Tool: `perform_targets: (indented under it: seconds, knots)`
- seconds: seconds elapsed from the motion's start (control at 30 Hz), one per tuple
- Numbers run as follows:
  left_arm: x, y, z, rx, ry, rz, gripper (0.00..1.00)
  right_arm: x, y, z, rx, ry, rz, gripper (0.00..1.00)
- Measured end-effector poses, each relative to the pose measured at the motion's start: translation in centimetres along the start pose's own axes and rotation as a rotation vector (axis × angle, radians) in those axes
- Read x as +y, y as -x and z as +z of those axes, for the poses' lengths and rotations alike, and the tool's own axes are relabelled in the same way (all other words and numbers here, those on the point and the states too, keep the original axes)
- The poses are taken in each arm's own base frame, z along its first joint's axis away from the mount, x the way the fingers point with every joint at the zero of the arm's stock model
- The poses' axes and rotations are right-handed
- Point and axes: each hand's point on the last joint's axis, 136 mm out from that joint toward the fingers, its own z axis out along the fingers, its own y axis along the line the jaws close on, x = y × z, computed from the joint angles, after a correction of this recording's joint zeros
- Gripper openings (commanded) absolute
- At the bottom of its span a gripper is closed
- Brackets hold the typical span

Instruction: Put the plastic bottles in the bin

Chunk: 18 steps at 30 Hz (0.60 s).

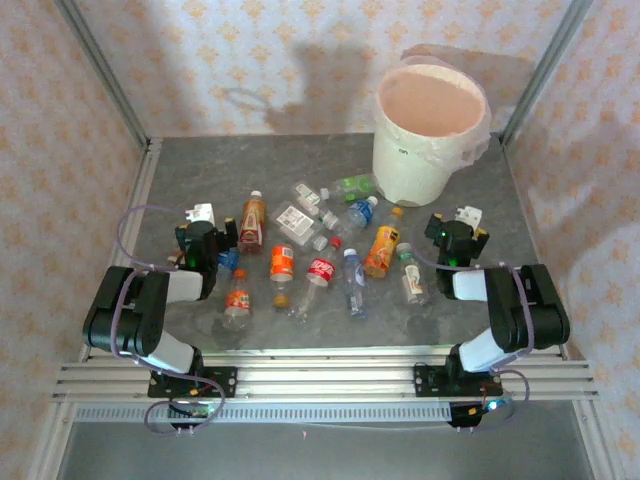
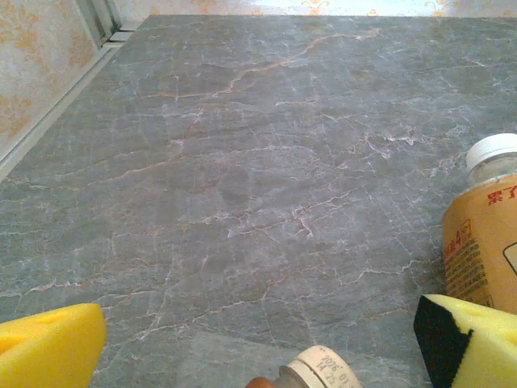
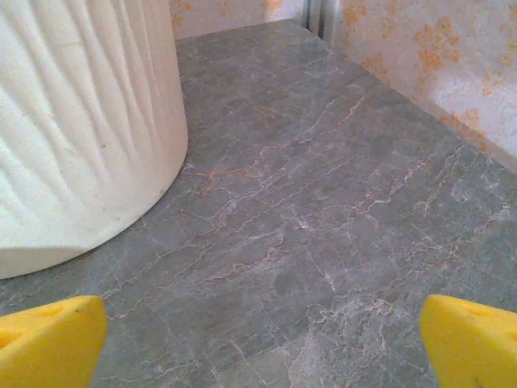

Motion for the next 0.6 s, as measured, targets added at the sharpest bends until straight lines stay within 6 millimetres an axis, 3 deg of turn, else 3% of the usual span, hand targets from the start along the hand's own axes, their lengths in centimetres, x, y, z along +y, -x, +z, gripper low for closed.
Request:
perform_targets:
  seconds: [0.6]
  knots:
    - [-0.03,0.03,0.01,-0.001,-0.001,0.000,1.00,-0.33,0.03,0.11,0.001,-0.006,0.005,0.99]
